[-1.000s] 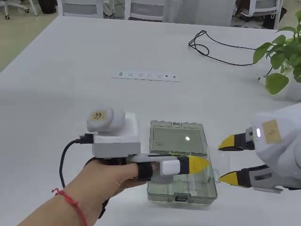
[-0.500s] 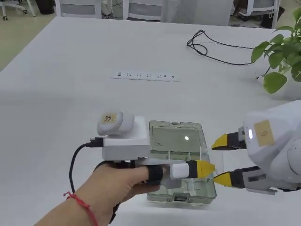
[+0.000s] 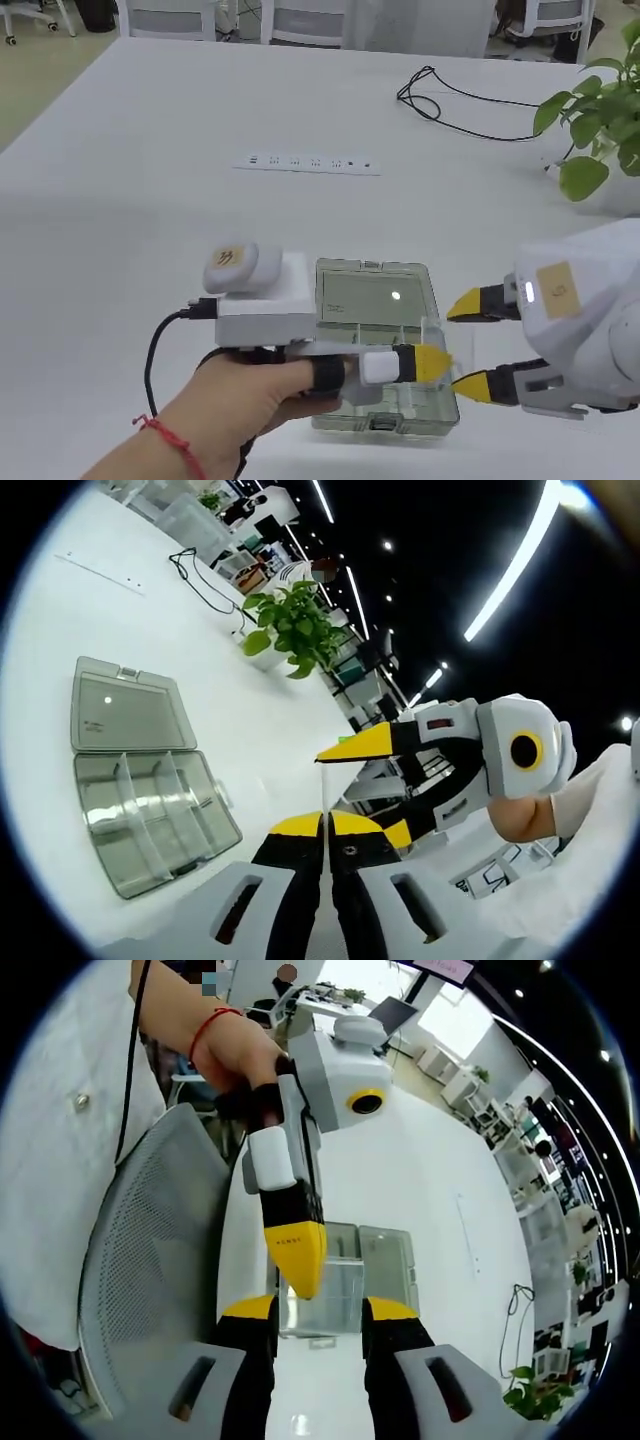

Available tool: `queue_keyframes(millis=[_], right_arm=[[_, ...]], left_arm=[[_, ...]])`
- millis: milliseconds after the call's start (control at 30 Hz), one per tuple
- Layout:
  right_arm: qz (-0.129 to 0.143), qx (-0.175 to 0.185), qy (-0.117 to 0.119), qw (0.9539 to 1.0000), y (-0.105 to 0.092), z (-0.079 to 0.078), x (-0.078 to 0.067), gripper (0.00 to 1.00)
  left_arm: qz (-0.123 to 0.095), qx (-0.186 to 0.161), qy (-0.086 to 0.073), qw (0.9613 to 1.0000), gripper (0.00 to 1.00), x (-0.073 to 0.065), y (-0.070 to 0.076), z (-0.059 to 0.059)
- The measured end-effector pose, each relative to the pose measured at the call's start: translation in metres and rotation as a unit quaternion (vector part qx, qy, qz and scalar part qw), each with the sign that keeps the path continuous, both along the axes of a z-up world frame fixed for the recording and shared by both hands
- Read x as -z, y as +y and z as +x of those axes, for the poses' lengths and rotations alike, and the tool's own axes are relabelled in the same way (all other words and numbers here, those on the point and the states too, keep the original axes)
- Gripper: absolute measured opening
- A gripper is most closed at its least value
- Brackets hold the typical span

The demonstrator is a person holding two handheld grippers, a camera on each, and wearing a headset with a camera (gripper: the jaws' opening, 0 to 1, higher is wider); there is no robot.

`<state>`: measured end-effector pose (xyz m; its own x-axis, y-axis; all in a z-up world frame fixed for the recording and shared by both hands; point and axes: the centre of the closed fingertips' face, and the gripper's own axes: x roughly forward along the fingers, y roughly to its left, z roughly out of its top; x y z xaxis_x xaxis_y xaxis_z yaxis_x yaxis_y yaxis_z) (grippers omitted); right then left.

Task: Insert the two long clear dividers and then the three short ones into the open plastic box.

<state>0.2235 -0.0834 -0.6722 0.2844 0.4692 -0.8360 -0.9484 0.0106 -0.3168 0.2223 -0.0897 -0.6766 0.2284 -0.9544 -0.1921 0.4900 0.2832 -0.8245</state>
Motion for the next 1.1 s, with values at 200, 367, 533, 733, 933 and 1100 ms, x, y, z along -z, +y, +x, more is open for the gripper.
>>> queue_keyframes(millis=[200,367,533,733,933,1100], right_arm=[[0.037,0.017,0.022,0.9989,0.0,0.004,-0.013,0.34],[0.073,0.026,0.067,0.9947,0.0,0.003,-0.02,0.3],[0.106,0.011,0.148,0.9831,0.002,-0.012,-0.024,0.23],[0.124,-0.019,0.218,0.9678,0.005,-0.033,-0.026,0.18],[0.136,-0.033,0.26,0.9554,0.012,-0.047,-0.03,0.13],[0.132,-0.044,0.276,0.9509,0.012,-0.054,-0.029,0.08]], left_arm=[[0.026,0.023,-0.06,0.9976,0.0,0.001,0.003,-0.002],[0.05,0.082,-0.167,0.9813,0.0,-0.001,0.001,-0.016],[0.055,0.138,-0.26,0.954,0.0,-0.002,0.0,-0.03],[0.023,0.17,-0.299,0.9387,0.0,-0.012,0.003,-0.047],[-0.002,0.172,-0.31,0.9352,0.0,-0.021,0.006,-0.05],[-0.012,0.177,-0.314,0.9327,0.0,-0.024,0.007,-0.054]])
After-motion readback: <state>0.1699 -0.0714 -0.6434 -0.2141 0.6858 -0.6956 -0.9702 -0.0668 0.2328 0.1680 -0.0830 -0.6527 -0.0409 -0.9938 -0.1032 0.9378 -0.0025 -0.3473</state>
